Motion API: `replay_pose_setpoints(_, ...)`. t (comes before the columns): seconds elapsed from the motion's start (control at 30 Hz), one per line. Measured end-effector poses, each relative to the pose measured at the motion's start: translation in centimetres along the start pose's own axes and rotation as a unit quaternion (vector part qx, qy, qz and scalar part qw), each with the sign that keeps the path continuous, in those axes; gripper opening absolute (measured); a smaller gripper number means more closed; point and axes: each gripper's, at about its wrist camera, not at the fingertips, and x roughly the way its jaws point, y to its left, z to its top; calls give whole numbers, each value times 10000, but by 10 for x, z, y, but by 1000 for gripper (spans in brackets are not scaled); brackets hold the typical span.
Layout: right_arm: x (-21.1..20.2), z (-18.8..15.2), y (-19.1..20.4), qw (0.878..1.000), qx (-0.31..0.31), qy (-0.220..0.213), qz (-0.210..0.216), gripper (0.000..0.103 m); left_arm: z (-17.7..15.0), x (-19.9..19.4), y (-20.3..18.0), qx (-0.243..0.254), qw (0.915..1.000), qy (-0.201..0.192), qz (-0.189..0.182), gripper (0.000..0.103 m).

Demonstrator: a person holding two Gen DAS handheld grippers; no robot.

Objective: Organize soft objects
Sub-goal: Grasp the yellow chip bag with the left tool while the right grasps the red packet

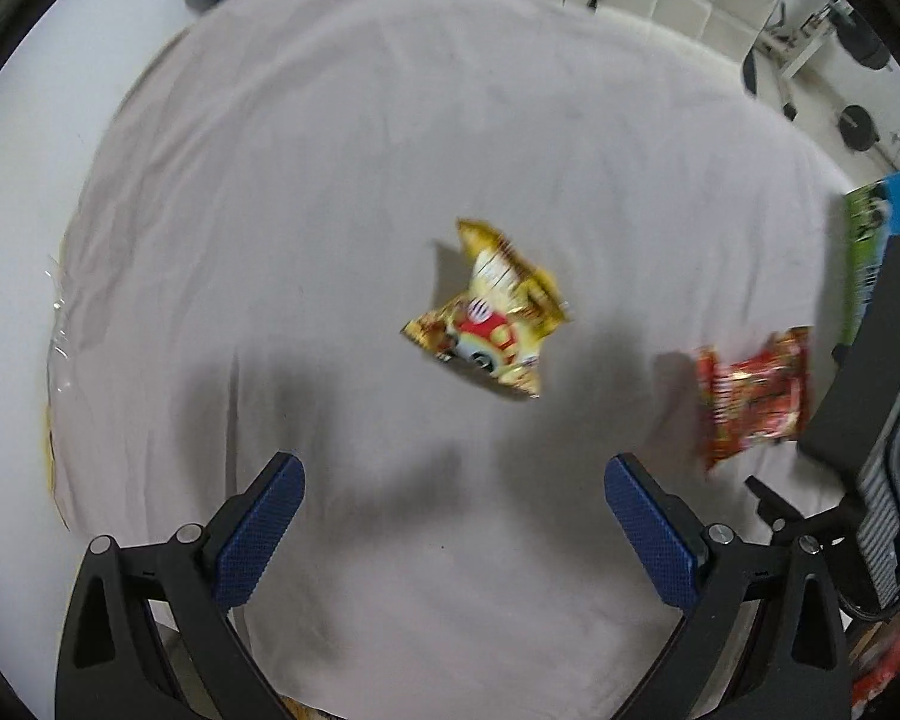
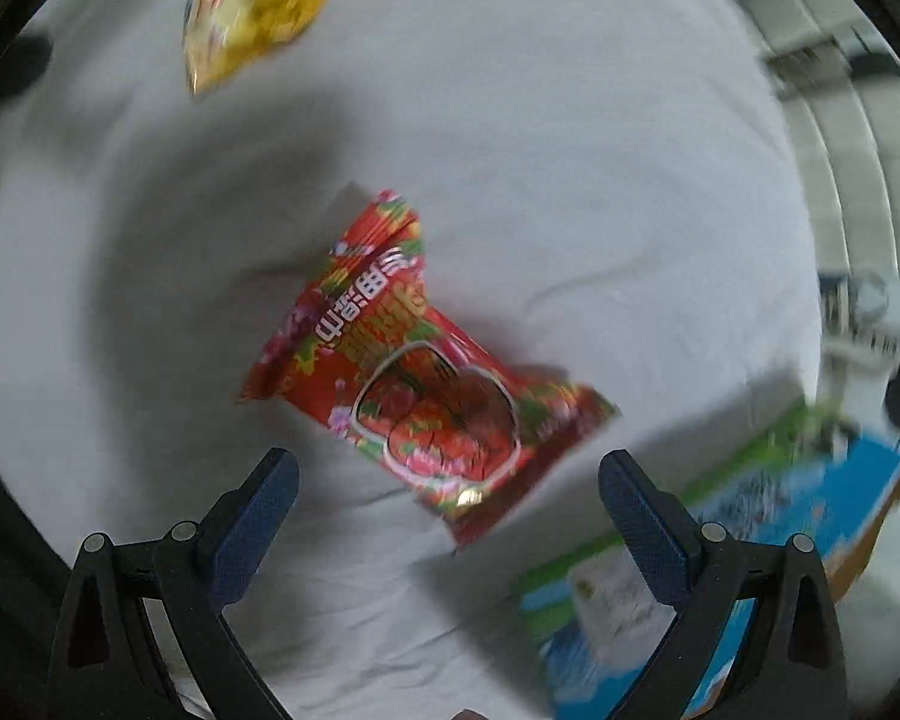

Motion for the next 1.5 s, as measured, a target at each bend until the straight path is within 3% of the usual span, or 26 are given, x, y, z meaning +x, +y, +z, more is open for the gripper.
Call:
replay_pose_setpoints(0.1, 18, 12, 4, 9995, -272, 170, 6, 102, 3, 19, 7, -74, 9999, 149, -1, 103)
replay_pose_setpoints(0.2, 25, 20, -1, 9998, -106, 102, 130, 99, 6, 30, 13, -138, 9996, 235, 12, 103)
replay_pose_setpoints(0.33, 22, 19, -25, 9965, 678, -33, 486, 83, 9, 38, 19, -189, 9995, 268, 6, 103)
replay_pose_setpoints(0.43, 21, 12, -51, 9823, 1598, 22, 978, 76, 12, 41, 22, -179, 9995, 252, 11, 103)
replay_pose_setpoints(0.47, 24, 8, -60, 9731, 1976, 80, 1181, 75, 12, 42, 23, -174, 9995, 251, 9, 103)
replay_pose_setpoints(0.57, 36, -10, -88, 9292, 3172, 428, 1849, 75, 14, 47, 21, -157, 9995, 264, 6, 103)
replay_pose_setpoints(0.6, 39, -17, -98, 9096, 3589, 482, 2038, 75, 16, 47, 21, -150, 9995, 266, 4, 103)
replay_pose_setpoints(0.67, 45, -28, -111, 8737, 4161, 484, 2474, 75, 17, 48, 18, -136, 9996, 265, -14, 103)
replay_pose_setpoints(0.7, 49, -33, -116, 8638, 4264, 463, 2643, 76, 19, 50, 17, -124, 9996, 271, -27, 103)
replay_pose_setpoints(0.73, 50, -35, -120, 8617, 4284, 440, 2685, 76, 22, 52, 16, -108, 9995, 281, -44, 103)
replay_pose_setpoints(0.77, 46, -37, -122, 8675, 4238, 345, 2581, 78, 25, 54, 15, -85, 9995, 294, -76, 103)
replay_pose_setpoints(0.87, 34, -38, -120, 8932, 3934, 169, 2174, 93, 39, 62, 10, -21, 9991, 380, -169, 103)
replay_pose_setpoints(0.97, 27, -33, -110, 9182, 3487, 138, 1876, 93, 48, 75, 7, 83, 9988, 441, -184, 103)
replay_pose_setpoints(1.03, 26, -31, -99, 9248, 3376, 128, 1749, 93, 52, 84, 1, 149, 9984, 492, -227, 103)
replay_pose_setpoints(1.1, 26, -29, -100, 9223, 3461, 78, 1720, 93, 58, 94, -2, 197, 9979, 556, -251, 102)
replay_pose_setpoints(1.17, 29, -28, -104, 9168, 3590, 68, 1746, 93, 62, 99, -3, 256, 9980, 477, -331, 93)
replay_pose_setpoints(1.2, 30, -28, -107, 9132, 3686, 44, 1737, 93, 63, 100, -3, 266, 9983, 426, -292, 84)
replay_pose_setpoints(1.23, 32, -29, -110, 9107, 3754, 57, 1722, 93, 62, 103, -3, 270, 9984, 420, -254, 82)
replay_pose_setpoints(1.3, 39, -26, -124, 9058, 3863, 77, 1736, 82, 62, 103, -4, 240, 9989, 308, -242, 76)
replay_pose_setpoints(1.43, 33, -24, -117, 9022, 4050, 11, 1485, 71, 56, 99, -14, 247, 9993, 163, -208, 71)
replay_pose_setpoints(1.5, 27, -20, -106, 8967, 4183, -28, 1448, 55, 50, 97, -19, 250, 9994, 97, -197, 68)
